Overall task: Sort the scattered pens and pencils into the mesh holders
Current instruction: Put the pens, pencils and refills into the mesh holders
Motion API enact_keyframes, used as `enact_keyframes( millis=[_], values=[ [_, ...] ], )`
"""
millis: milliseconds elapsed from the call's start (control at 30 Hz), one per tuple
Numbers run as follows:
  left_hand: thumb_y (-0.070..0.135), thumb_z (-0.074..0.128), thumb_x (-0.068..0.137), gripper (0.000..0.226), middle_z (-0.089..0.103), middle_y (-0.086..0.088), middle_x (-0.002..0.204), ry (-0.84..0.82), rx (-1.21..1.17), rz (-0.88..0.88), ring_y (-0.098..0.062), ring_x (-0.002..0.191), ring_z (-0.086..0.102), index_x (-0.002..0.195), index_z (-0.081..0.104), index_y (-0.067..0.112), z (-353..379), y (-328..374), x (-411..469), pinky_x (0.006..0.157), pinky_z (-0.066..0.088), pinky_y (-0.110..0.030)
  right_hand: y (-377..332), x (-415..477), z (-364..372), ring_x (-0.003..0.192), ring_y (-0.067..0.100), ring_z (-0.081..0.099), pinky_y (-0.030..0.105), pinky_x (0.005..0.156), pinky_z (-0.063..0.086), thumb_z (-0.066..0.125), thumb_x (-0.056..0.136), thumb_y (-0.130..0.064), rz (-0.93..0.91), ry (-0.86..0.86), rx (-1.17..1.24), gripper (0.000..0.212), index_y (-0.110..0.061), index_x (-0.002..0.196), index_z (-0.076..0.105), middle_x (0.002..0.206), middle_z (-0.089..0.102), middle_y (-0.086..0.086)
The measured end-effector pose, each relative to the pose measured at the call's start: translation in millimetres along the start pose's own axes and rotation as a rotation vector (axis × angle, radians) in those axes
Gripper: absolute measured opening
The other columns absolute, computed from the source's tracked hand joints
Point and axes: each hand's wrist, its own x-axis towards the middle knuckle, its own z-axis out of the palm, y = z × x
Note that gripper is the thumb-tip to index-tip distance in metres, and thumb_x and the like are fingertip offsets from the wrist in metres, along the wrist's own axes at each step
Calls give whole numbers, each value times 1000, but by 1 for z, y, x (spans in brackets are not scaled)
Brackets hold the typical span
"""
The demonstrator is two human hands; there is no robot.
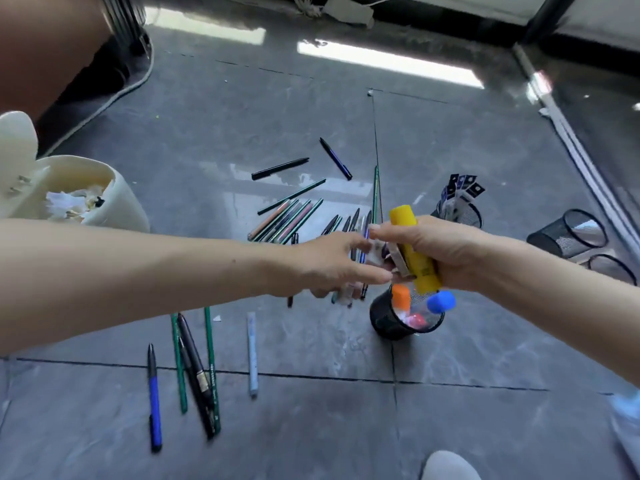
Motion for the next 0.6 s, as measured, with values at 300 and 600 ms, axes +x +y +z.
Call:
enact_keyframes(
  millis=[300, 600],
  values=[
    [45, 71, 78, 52, 57, -5, 66, -76, 150, -65, -13, 45, 41, 118, 51, 19, 51, 21, 37, 38, 26, -15, 31, -11, -59, 58, 25, 59, 29, 52, 52, 72, 82, -23, 58, 233, -306, 20, -6, 82, 63, 68, 62, 14],
    [39, 69, 82, 28, 43, -10, 66, -37, 128, -27, -13, 42, 29, 81, 58, 13, 67, 43, 62, 37, 23, -15, 32, -2, -61, 42, 22, 58, 27, 44, 50, 65, 88, -18, 46, 295, 43, 22, 2, 80, 59, 64, 58, 15]
  ],
)
